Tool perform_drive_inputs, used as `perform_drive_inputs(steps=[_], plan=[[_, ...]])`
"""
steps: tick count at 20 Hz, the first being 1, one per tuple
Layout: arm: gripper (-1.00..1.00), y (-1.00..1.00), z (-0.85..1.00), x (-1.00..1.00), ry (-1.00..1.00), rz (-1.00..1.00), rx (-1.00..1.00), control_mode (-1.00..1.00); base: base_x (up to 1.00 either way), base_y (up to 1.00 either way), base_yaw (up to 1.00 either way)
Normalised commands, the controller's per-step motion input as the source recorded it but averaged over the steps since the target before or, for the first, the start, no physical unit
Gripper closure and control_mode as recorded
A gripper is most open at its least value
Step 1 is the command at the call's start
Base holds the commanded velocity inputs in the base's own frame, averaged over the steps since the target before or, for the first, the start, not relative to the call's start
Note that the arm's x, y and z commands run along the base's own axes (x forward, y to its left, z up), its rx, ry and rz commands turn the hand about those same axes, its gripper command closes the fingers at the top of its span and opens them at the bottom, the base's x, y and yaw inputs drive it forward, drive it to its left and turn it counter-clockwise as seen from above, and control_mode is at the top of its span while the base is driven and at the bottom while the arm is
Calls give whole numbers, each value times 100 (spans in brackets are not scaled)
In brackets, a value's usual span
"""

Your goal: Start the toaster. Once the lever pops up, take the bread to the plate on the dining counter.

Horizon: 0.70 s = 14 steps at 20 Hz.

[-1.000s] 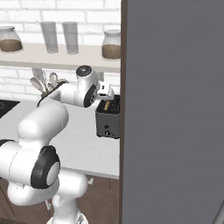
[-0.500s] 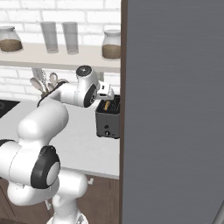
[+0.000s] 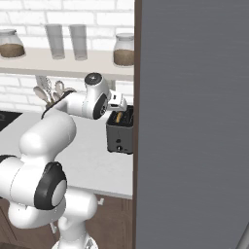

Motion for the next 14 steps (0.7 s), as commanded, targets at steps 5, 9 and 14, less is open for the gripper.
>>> perform_drive_inputs(steps=[5, 9, 14], plan=[[-100, 0, 0, 0, 0, 0, 0, -100, 0, 0, 0], [-100, 0, 0, 0, 0, 0, 0, -100, 0, 0, 0], [-100, 0, 0, 0, 0, 0, 0, -100, 0, 0, 0]])
